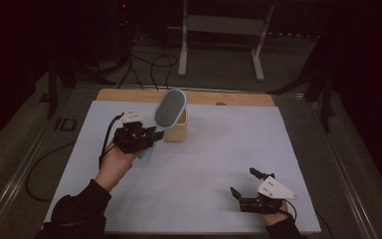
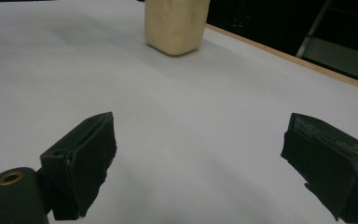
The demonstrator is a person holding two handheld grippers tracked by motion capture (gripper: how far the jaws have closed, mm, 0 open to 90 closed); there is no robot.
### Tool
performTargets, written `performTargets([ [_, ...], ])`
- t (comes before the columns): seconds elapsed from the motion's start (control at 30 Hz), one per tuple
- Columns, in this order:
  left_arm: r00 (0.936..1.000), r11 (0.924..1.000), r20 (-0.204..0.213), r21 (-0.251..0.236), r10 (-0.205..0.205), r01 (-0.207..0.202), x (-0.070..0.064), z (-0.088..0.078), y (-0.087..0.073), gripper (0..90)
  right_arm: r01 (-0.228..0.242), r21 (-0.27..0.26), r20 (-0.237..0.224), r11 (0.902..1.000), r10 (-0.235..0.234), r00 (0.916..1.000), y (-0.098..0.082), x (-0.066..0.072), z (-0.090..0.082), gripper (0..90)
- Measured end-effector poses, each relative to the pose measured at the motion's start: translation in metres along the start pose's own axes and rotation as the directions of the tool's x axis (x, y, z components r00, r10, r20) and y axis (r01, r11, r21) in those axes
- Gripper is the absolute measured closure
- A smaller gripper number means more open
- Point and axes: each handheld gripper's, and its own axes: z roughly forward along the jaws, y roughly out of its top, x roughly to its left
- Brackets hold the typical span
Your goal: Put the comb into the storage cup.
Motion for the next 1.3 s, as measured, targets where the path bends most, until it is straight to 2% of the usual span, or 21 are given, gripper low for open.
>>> performTargets([
  [0.07,0.9999,0.9999,0.008,-0.015,-0.008,0.008,0.0,0.001,0.003,70.1,0.0,-0.001,-0.001,1.0,0.0,1.0,0.0,0.0,0.0,9.0],
  [0.33,1.0,0.9984,-0.004,-0.057,-0.006,0.006,0.001,0.008,0.011,70.1,-0.002,-0.003,-0.002,1.0,0.002,1.0,0.0,0.0,0.0,9.0],
  [0.57,0.9995,0.9946,0.002,-0.099,-0.032,0.032,0.006,0.012,0.019,70.1,-0.001,-0.003,-0.002,1.0,0.001,1.0,0.0,0.0,-0.001,9.0],
  [0.87,1.0,0.9899,-0.003,-0.141,-0.005,0.005,0.009,0.017,0.031,70.1,0.0,-0.002,-0.003,1.0,0.0,1.0,0.0,0.0,0.0,9.0],
  [0.93,0.9997,0.9877,-0.001,-0.155,-0.023,0.022,0.01,0.019,0.033,70.1,-0.002,-0.003,-0.003,1.0,0.002,1.0,0.0,0.0,0.0,9.0],
  [1.3,0.9998,0.9824,-0.007,-0.186,-0.02,0.019,0.015,0.028,0.043,70.0,-0.004,-0.004,-0.003,1.0,0.004,1.0,0.0,-0.001,0.0,9.0],
])
